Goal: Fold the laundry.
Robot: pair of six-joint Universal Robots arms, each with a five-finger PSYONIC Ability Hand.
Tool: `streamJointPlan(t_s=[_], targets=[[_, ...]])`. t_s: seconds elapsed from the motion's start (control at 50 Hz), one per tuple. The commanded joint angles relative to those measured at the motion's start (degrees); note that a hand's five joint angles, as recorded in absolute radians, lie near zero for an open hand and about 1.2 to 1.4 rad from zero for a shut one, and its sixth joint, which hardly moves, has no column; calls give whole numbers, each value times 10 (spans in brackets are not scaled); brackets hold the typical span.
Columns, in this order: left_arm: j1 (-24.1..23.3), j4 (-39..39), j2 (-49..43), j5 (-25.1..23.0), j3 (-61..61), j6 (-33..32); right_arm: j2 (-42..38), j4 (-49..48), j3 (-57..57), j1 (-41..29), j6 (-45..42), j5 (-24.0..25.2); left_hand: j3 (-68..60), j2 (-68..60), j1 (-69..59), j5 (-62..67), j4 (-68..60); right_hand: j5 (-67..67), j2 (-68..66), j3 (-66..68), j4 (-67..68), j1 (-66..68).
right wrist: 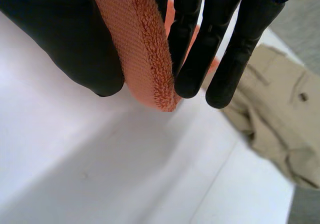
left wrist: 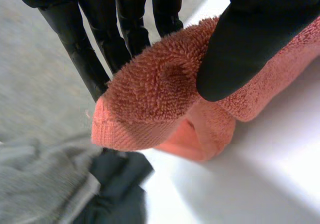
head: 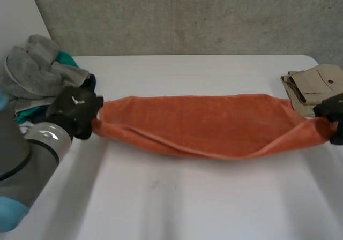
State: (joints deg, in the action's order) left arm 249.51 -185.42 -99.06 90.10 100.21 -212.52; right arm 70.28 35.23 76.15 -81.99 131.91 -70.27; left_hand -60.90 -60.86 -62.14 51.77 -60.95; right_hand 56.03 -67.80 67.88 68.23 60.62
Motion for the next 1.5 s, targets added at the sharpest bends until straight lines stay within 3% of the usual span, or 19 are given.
streamJointPlan(t_s=[0.02, 0.14, 0.16, 0.3, 0.34, 0.58, 0.68, 0.82, 0.98, 1.16, 1.22, 1.4, 1.5], targets=[[-8, -61, -147, 5, -107, -90, -61, -160, -28, -47, 70, -39, -92, -92, -80, 83, -91, 140, -122, 121, 118, 194], [-16, -171, -238, 5, -305, -161, -88, -335, -149, -112, 145, -137, -99, -99, -86, 90, -98, 140, -122, 121, 118, 194], [-16, -220, -253, 4, -365, -173, -89, -389, -175, -121, 163, -152, -99, -99, -86, 90, -98, 140, -122, 121, 118, 194], [-16, -446, -264, 9, -478, -166, -69, -702, -187, -132, 254, -173, -102, -102, -90, 93, -102, 140, -122, 121, 118, 194], [-19, -470, -262, 9, -470, -157, -66, -722, -179, -132, 260, -172, -102, -103, -90, 93, -102, 140, -122, 121, 118, 194], [-18, -478, -201, 2, -191, -119, -64, -660, -53, -137, 266, -116, -99, -99, -86, 90, -98, 140, -122, 121, 118, 194], [-15, -482, -205, 1, -95, -119, -88, -569, 17, -133, 254, -63, -90, -91, -78, 82, -90, 140, -122, 121, 118, 194], [-15, -481, -218, 0, 0, -118, -123, -474, 71, -132, 211, -48, -18, -18, -6, 9, -18, 140, -122, 121, 118, 194], [-10, -426, -157, 1, 70, -120, -99, -456, 120, -82, 186, -41, 135, 135, 147, -144, 135, 140, -122, 121, 118, 194], [15, -219, -47, -3, 61, -99, -52, -455, 151, -35, 186, -3, 491, 491, 504, -500, 492, 140, -122, 121, 118, 194], [31, -164, -38, -21, 37, -72, -52, -455, 152, -30, 188, 6, 498, 498, 511, -507, 499, 140, -122, 121, 118, 194], [117, -1, -77, -125, -69, 116, -52, -454, 152, -32, 186, 7, 485, 485, 497, -494, 486, 140, -122, 121, 118, 194], [121, 60, -121, -127, -84, 137, -52, -454, 152, -29, 190, 9, 461, 461, 474, -470, 462, 140, -122, 121, 118, 194]])
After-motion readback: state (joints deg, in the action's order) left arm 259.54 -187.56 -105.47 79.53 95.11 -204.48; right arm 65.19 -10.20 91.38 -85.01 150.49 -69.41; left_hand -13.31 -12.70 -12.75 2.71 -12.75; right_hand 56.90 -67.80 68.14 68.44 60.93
